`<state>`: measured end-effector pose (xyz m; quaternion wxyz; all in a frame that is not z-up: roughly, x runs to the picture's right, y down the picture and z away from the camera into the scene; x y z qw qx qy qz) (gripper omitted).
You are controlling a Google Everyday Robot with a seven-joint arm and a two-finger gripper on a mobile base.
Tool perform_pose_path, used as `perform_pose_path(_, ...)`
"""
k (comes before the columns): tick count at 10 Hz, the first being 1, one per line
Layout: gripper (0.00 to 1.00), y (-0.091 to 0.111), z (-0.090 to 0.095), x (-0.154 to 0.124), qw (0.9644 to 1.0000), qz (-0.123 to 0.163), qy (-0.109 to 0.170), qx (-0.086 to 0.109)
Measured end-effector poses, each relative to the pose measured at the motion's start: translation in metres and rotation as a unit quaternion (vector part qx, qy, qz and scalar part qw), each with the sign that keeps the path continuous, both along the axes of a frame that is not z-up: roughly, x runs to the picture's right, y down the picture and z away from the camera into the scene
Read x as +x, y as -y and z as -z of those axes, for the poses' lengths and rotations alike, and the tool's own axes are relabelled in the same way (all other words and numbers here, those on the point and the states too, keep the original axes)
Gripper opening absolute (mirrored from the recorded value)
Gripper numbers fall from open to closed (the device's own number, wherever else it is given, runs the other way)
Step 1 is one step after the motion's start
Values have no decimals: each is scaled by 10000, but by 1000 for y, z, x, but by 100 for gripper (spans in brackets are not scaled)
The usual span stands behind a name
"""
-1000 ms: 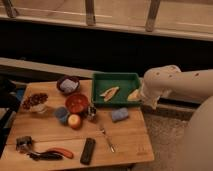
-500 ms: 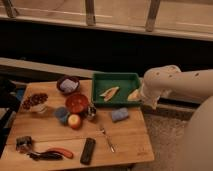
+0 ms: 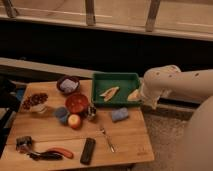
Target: Place fork in metal cup
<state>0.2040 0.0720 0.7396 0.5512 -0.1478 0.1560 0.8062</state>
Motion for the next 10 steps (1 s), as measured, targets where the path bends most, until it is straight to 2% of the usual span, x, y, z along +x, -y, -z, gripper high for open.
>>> perform_pose_path(5, 80, 0, 0, 0, 10000, 4, 1, -4)
perform_pose_path(6, 80, 0, 1, -3, 9999, 87, 49, -31)
perform_pose_path(8, 80, -8, 3, -26, 9986, 430, 283, -129)
perform_pose_path(10, 80, -19, 8, -69, 9931, 942, 664, -209)
